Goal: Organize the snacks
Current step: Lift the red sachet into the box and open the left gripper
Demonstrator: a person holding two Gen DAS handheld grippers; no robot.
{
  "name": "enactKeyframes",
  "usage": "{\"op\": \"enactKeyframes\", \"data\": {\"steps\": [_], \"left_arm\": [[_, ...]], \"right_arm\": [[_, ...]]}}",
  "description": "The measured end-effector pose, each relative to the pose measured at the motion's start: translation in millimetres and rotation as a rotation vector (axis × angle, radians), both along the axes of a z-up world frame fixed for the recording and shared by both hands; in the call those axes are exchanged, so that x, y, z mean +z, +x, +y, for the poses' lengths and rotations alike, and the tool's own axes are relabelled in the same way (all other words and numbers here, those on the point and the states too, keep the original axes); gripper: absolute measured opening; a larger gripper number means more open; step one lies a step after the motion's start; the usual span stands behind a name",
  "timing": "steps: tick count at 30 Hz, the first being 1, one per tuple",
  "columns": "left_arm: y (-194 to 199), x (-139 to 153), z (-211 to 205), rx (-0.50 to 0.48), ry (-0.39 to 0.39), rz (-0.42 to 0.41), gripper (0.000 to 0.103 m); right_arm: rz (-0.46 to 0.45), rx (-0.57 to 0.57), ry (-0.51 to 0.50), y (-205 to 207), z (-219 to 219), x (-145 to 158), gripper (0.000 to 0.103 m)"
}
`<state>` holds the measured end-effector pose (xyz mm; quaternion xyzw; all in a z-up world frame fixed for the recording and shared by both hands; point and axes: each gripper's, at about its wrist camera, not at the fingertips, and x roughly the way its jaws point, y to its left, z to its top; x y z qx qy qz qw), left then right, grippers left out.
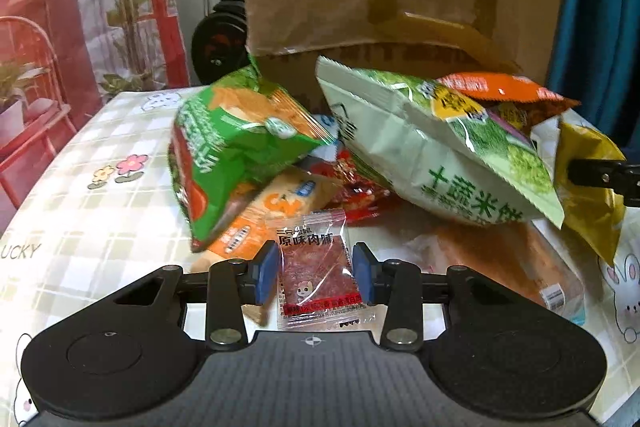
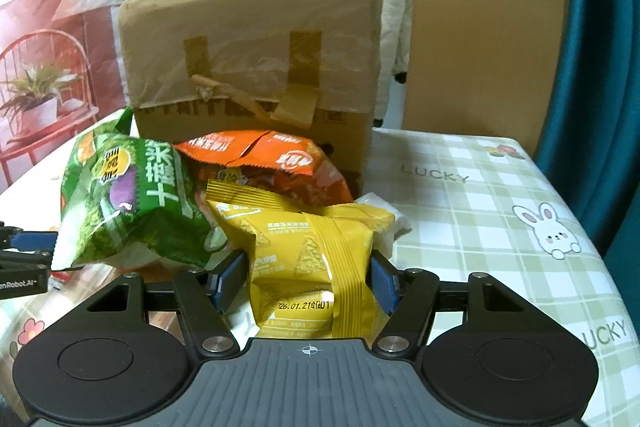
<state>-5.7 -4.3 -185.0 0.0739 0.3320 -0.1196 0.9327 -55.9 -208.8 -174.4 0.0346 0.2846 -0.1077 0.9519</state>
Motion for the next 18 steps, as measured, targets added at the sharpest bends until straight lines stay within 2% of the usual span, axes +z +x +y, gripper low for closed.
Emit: {"op": "enactKeyframes", "data": {"steps": [12, 18], "left_arm": [[-4.4, 27.5, 24.7, 0.082, -0.095, -0.081, 0.043], [-0.4, 41.8, 34.1, 0.108, -0.137, -0.120, 0.043]], "right_arm": [[-0.074, -0.054, -0.027, -8.7, -7.3, 19.2, 0.061], [-0.073, -0.089, -0.054, -7.6, -13.3, 25.7, 0.061]]}}
